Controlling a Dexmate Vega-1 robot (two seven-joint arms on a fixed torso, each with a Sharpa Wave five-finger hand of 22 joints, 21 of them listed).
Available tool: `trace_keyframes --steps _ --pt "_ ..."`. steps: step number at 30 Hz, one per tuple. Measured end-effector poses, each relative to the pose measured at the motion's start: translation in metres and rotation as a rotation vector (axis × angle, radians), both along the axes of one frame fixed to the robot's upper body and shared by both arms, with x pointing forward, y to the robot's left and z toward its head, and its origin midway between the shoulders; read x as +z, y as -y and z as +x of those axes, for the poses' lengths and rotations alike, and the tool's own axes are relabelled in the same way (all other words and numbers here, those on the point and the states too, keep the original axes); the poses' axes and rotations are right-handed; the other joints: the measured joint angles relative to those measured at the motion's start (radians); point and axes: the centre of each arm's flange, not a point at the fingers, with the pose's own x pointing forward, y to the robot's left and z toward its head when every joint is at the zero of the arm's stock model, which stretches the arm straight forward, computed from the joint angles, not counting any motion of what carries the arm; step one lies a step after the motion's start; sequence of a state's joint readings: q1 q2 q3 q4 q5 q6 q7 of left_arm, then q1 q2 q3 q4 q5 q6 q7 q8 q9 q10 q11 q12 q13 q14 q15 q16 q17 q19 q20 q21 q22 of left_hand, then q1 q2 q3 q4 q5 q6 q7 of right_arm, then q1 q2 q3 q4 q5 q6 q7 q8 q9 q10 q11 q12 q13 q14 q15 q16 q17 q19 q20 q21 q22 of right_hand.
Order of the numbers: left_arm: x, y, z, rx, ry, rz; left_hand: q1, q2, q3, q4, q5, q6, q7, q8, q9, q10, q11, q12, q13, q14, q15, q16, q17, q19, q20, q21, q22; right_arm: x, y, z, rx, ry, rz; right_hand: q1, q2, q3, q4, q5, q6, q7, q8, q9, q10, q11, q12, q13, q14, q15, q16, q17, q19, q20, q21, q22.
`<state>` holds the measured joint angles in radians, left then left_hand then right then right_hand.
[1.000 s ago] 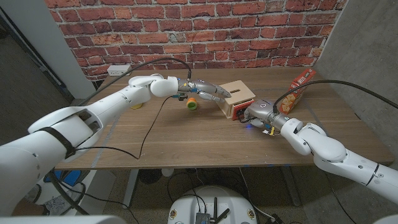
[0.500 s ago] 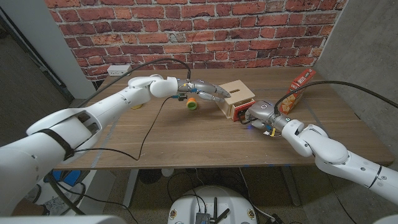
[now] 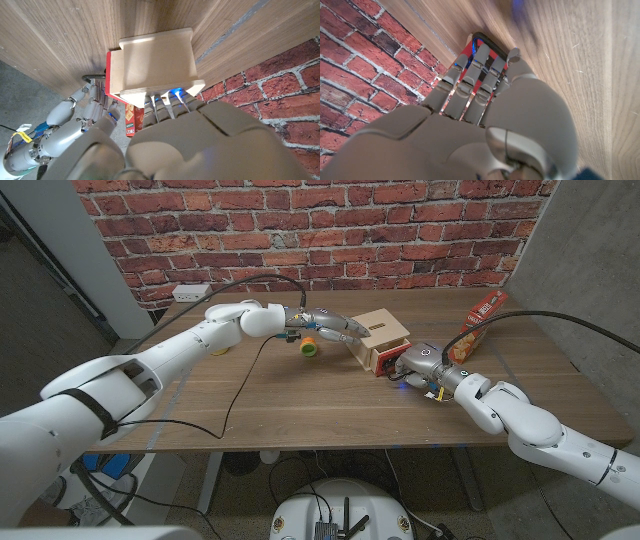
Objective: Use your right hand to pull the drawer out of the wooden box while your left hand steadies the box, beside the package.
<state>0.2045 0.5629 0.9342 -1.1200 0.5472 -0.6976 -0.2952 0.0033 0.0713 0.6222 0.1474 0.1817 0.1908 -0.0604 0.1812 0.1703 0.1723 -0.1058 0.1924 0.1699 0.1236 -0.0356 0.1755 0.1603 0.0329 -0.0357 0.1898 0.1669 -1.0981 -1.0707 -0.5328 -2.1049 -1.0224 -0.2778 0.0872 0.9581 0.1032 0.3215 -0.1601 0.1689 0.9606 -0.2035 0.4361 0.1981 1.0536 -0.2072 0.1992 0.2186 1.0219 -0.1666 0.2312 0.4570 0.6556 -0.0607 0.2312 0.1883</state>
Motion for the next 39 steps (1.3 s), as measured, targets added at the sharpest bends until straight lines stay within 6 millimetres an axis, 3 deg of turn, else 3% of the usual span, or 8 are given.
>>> trace_keyframes --steps 39 --pt "0.001 -0.005 0.004 0.011 -0.004 -0.012 0.0 0.0 0.004 -0.004 0.0 0.004 0.004 0.0 0.0 -0.001 0.0 -0.009 0.0 -0.001 0.0 -0.003 0.001 0.007 0.0 0.0 0.0 -0.004 0.008 -0.011 -0.03 -0.027 -0.028 -0.006 0.005 0.002 0.002 0.001 0.004 0.0 -0.003 0.0 0.0 0.0 0.0 0.0 0.0 0.001 0.0 0.0 0.0 0.0 0.0 0.0"
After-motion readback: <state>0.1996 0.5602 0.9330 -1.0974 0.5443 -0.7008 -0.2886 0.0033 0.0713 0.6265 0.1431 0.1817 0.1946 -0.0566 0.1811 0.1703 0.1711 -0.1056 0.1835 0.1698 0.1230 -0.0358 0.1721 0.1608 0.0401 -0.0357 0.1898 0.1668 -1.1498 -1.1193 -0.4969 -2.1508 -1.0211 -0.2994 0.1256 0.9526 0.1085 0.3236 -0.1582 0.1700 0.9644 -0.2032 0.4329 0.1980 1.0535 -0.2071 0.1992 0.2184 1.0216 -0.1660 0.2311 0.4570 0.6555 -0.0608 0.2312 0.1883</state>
